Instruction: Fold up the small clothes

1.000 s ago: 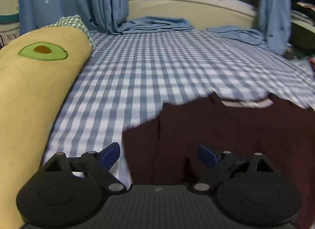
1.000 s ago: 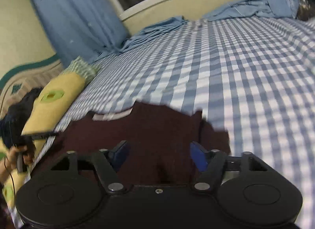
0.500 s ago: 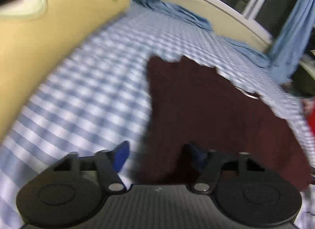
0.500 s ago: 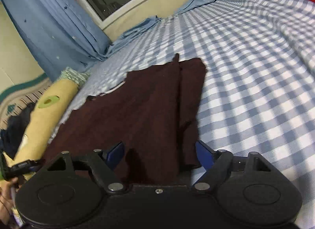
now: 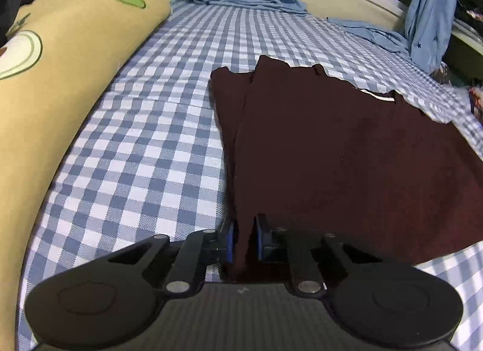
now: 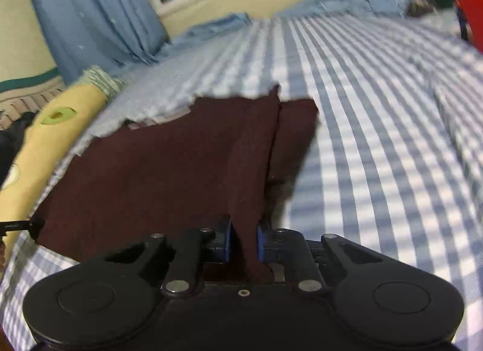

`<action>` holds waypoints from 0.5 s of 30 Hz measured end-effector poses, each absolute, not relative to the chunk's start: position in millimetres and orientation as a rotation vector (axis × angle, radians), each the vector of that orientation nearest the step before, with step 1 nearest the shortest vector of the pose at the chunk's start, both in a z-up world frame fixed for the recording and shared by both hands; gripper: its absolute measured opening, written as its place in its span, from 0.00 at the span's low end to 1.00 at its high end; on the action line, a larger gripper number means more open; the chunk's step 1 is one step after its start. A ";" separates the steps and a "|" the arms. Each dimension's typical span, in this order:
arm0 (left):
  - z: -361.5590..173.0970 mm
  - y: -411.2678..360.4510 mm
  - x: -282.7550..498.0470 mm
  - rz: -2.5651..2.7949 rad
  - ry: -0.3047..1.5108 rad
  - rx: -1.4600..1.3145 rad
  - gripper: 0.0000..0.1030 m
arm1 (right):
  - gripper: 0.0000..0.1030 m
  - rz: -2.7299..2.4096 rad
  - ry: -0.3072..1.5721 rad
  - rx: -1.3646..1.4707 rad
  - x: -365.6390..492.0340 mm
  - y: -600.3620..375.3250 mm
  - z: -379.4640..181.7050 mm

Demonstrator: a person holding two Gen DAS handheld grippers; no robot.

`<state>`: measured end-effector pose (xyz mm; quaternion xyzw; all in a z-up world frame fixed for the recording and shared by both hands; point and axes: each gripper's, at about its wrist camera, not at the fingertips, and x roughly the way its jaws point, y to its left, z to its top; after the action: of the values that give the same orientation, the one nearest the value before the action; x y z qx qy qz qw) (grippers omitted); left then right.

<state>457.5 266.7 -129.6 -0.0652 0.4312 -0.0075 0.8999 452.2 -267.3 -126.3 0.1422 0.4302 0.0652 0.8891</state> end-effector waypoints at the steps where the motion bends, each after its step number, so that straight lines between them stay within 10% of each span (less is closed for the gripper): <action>1: -127.2 264.0 458.0 -0.015 0.895 -0.109 0.16 | 0.18 0.133 0.909 0.290 452.0 -268.1 -135.1; 3: -120.2 260.9 459.3 -0.005 0.907 -0.072 0.24 | 0.25 0.133 0.878 0.299 446.3 -270.2 -139.1; 5: -113.8 258.9 453.7 0.038 0.899 -0.021 0.58 | 0.42 0.108 0.877 0.334 441.7 -277.4 -136.5; 8: -103.1 249.0 429.1 0.126 0.860 0.117 0.82 | 0.59 0.061 0.889 0.319 425.7 -286.2 -124.3; 15: -62.6 197.4 348.3 0.158 0.763 0.125 0.98 | 0.99 -0.009 0.790 0.010 356.2 -242.7 -73.6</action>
<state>348.3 197.4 -62.6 0.0611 0.3716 0.0771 0.9232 356.2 -242.7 -73.6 0.0050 0.3848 -0.0046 0.9230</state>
